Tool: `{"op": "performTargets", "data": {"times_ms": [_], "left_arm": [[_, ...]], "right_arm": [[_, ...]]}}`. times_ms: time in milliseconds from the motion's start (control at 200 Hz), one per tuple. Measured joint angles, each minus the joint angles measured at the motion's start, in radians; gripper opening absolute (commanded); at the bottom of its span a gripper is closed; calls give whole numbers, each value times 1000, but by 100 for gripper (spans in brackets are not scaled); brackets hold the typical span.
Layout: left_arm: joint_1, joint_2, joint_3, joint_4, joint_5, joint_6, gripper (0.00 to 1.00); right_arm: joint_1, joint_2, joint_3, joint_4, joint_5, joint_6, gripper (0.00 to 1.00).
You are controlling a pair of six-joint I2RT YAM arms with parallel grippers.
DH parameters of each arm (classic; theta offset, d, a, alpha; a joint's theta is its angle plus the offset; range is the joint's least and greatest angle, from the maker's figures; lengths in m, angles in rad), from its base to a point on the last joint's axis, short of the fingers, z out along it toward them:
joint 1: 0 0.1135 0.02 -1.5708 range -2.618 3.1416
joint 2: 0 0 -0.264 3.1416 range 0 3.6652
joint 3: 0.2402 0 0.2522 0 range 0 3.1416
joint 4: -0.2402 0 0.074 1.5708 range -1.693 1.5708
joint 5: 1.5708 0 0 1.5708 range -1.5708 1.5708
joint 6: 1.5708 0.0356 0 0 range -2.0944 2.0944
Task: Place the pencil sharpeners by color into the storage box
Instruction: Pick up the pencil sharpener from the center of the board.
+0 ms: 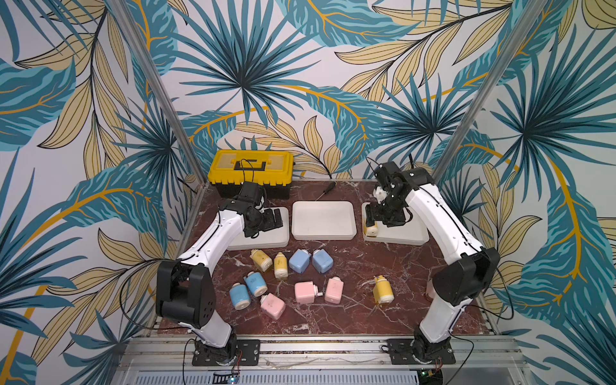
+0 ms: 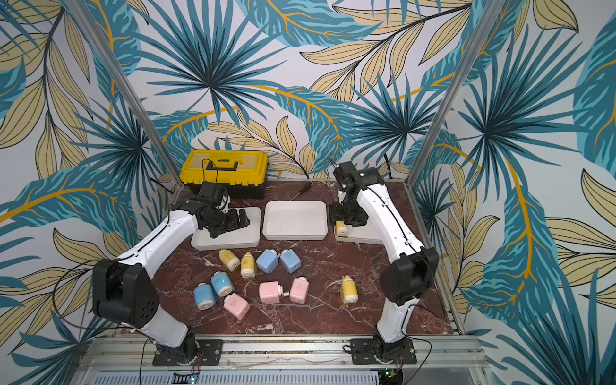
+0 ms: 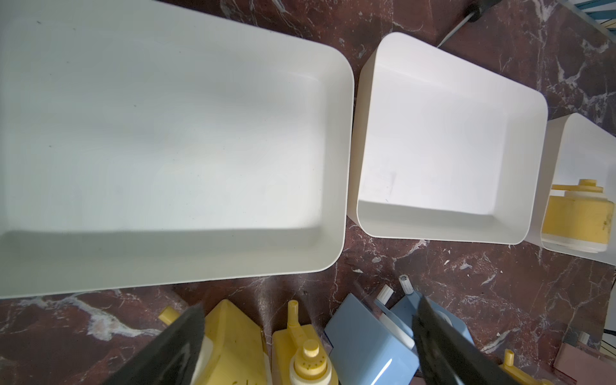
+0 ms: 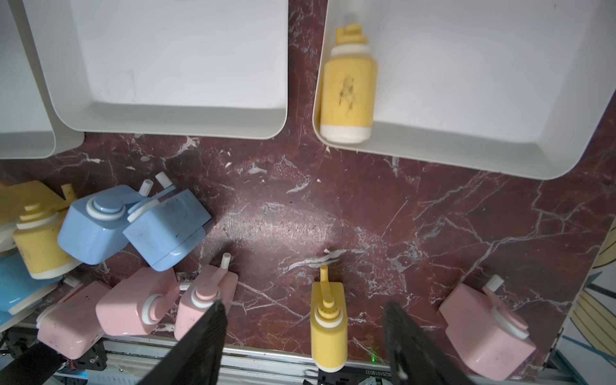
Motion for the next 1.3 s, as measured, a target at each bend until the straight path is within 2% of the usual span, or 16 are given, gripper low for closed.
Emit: {"op": "performTargets", "data": {"times_ms": [135,255,436,716,946,1302], "left_arm": [[0,-27,0,0,0,-2,99],[0,-48,-1,0,0,-5,99],[0,-69,-26,0,0,-9,99],[0,-77,-44,0,0,-18,99],[-1,-96,-61,0,0,-24,99],[-2,-96,-61,0,0,-24,99]], "right_arm": [[74,-207,-234,19,12,93,76],[93,-398,-419,32,16,176,77],[113,-542,-600,32,15,256,80],[151,-560,-761,77,-8,301,82],[156,-513,-884,209,-50,309,82],[156,-408,-940,328,-55,309,82]]}}
